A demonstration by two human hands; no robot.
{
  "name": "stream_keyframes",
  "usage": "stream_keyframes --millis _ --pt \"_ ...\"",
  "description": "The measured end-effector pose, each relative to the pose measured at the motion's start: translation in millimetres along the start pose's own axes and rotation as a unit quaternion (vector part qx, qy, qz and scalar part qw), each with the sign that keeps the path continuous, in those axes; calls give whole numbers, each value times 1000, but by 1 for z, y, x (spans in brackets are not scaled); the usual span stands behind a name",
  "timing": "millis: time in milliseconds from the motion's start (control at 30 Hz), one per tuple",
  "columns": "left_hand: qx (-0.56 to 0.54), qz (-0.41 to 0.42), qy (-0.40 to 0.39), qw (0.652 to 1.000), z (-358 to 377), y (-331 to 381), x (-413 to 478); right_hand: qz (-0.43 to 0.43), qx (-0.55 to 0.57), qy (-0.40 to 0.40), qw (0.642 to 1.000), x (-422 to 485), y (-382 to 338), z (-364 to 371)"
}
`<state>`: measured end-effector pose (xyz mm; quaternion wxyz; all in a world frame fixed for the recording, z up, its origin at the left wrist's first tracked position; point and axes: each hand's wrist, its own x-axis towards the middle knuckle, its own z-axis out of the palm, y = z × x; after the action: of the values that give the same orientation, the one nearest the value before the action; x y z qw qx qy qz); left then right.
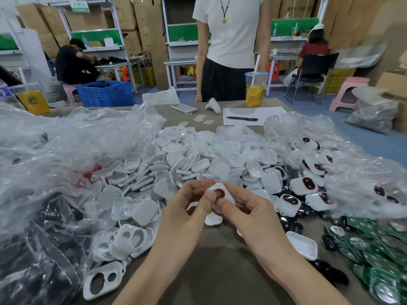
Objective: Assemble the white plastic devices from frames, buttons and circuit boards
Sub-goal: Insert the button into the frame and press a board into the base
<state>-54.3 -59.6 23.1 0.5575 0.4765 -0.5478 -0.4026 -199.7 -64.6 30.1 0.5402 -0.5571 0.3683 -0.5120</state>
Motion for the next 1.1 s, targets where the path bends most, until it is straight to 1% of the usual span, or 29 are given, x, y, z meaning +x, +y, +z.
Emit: stream_keyframes --millis 200,333,467,667,700,767,833,900,1000,1067,1100 --pt "16 23 8 1000 1 5 0 2 -8 23 1000 0 1 -2" --pt "-5 22 1 1000 -1 7 -1 -20 -25 21 999 0 4 -2" --pt "-14 14 -10 1000 -1 8 -5 -28 4 18 999 1 8 -1" --pt "5 26 -11 1000 1 13 -10 -37 -5 15 999 1 10 -2" --pt "5 24 -9 1000 2 14 -11 -45 -25 13 999 0 12 -2" --pt "2 15 2 1000 4 15 -11 -75 -117 1 990 -3 15 -2" --pt "-7 -7 17 1000 3 13 -9 -106 -213 -28 971 -5 17 -4" --pt "-26 -35 21 999 2 11 -8 -112 -273 -58 954 -5 20 -8" --pt "-96 -62 7 993 2 8 -8 -124 -325 -95 933 -4 24 -9" --pt "-135 -53 -13 989 3 7 -8 -146 -323 -85 931 -3 26 -7" --pt "-142 -41 -21 989 4 6 -7 -150 -303 -68 939 -3 26 -6"
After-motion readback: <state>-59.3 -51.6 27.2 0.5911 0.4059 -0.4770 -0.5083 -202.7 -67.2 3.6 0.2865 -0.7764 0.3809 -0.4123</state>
